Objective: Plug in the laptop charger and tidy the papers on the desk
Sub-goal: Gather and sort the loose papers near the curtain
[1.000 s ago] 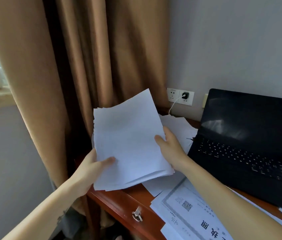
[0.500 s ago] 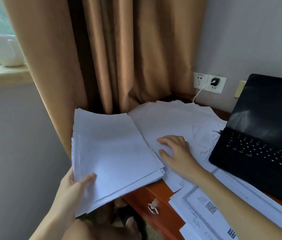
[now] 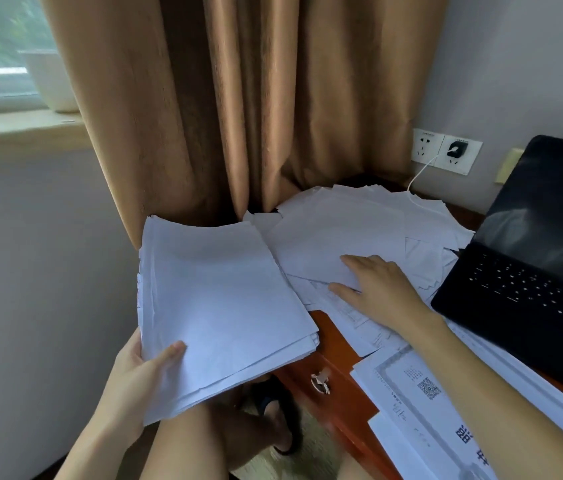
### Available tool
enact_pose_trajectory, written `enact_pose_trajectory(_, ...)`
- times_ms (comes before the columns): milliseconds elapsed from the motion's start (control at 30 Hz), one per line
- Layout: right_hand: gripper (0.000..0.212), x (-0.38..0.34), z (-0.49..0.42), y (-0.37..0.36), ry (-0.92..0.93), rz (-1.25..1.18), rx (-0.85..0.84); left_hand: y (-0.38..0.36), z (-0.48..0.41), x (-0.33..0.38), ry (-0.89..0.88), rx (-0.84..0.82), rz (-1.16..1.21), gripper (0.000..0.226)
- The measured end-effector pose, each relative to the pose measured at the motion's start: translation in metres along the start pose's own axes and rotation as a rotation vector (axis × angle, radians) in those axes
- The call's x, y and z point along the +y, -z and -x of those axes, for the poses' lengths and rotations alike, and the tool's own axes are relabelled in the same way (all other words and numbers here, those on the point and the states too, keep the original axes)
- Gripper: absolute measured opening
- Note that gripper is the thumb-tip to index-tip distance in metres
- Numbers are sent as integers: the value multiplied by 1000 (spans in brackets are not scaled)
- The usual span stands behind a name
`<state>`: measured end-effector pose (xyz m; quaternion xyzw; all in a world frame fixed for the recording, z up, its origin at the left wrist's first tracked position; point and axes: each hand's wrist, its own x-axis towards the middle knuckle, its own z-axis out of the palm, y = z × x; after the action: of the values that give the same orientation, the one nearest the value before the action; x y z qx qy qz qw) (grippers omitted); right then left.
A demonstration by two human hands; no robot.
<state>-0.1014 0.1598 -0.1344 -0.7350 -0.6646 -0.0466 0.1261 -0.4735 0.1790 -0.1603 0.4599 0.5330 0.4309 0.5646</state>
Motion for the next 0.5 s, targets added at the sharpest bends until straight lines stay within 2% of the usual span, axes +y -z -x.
enact_pose_trajectory(100,45,-3,1,-9,137,69,150,6,5,2,9,3,-3,35)
enact_pose_trajectory(200,43,-6,0,-6,151,117,265,7,7,3,15,0,7,35)
enact_pose_trajectory(267,34,-3,-1,-3,124,96,342,4,9,3,22,2,15,36)
enact_pose_trajectory(367,24,1,2,0,23,-115,410,0,11,2,32,4,29,36)
enact_pose_trajectory(500,24,-3,3,8,-174,-648,374,-8,13,4,50,14,46,36)
